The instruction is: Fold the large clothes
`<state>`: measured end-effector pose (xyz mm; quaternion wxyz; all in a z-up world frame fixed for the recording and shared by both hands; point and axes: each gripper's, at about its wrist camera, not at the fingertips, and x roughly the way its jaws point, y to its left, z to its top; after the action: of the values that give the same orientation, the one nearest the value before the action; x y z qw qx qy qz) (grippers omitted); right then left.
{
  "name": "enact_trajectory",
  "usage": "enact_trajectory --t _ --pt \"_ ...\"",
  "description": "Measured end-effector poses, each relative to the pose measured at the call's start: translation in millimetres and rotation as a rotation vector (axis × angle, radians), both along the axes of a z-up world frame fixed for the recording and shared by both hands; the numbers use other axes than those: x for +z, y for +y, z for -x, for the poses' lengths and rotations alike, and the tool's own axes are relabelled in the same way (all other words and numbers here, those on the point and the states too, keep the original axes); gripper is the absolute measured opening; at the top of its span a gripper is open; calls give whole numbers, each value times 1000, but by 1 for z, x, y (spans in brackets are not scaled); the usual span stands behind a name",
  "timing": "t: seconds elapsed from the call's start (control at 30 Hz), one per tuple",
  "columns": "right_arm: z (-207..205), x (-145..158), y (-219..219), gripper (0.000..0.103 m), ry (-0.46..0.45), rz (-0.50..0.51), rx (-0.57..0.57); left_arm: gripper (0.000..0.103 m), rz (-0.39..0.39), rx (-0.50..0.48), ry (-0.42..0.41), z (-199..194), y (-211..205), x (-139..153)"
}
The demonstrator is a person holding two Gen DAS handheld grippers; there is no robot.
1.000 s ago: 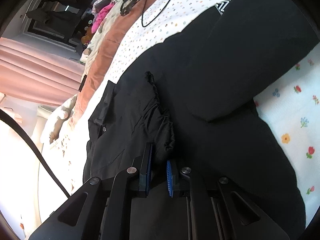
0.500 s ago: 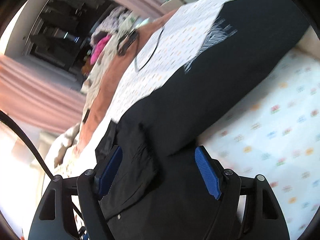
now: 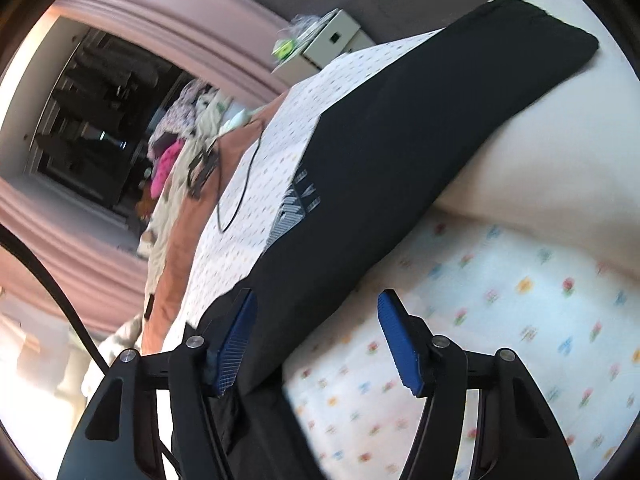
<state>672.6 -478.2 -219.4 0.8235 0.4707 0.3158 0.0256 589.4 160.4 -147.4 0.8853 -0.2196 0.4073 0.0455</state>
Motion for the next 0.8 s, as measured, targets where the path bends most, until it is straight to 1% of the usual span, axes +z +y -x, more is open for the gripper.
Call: enact_trajectory --t 0.03,0.1,0.13,0.17,0.2,0.23,0.3,0.37,0.47,0.6,0.77,0.8 --pt "0 -1 -1 57 -5 2 -5 76 -4 -5 3 -2 -2 -1" --pt "-3 -2 0 47 -21 6 -4 76 -9 -10 11 -5 -5 -4" --pt "-4 -3 0 44 -30 8 -6 76 -8 -12 15 -7 -7 -5" --pt "-4 -4 0 35 -42 12 -7 76 -6 -15 19 -9 -8 -7" --pt "-4 -5 -1 11 -49 20 -3 76 -4 -19 22 -10 -10 -8" --pt "-3 -3 1 1 -47 41 -1 76 -5 -23 26 -12 -10 -9" --pt "2 2 3 0 -71 44 6 76 -10 -26 30 -13 -10 -10" --pt "7 18 12 0 -117 85 20 76 -4 -23 28 -13 -9 -9" --pt "18 39 27 0 -181 99 39 76 6 -20 19 -10 -6 -6" --pt "34 58 45 0 -225 105 55 76 10 -21 10 -6 -3 -2" --pt "44 76 67 0 -253 101 85 76 15 -25 -1 -2 0 3" --pt "44 75 61 0 -258 101 93 76 17 -26 -5 -1 1 4"
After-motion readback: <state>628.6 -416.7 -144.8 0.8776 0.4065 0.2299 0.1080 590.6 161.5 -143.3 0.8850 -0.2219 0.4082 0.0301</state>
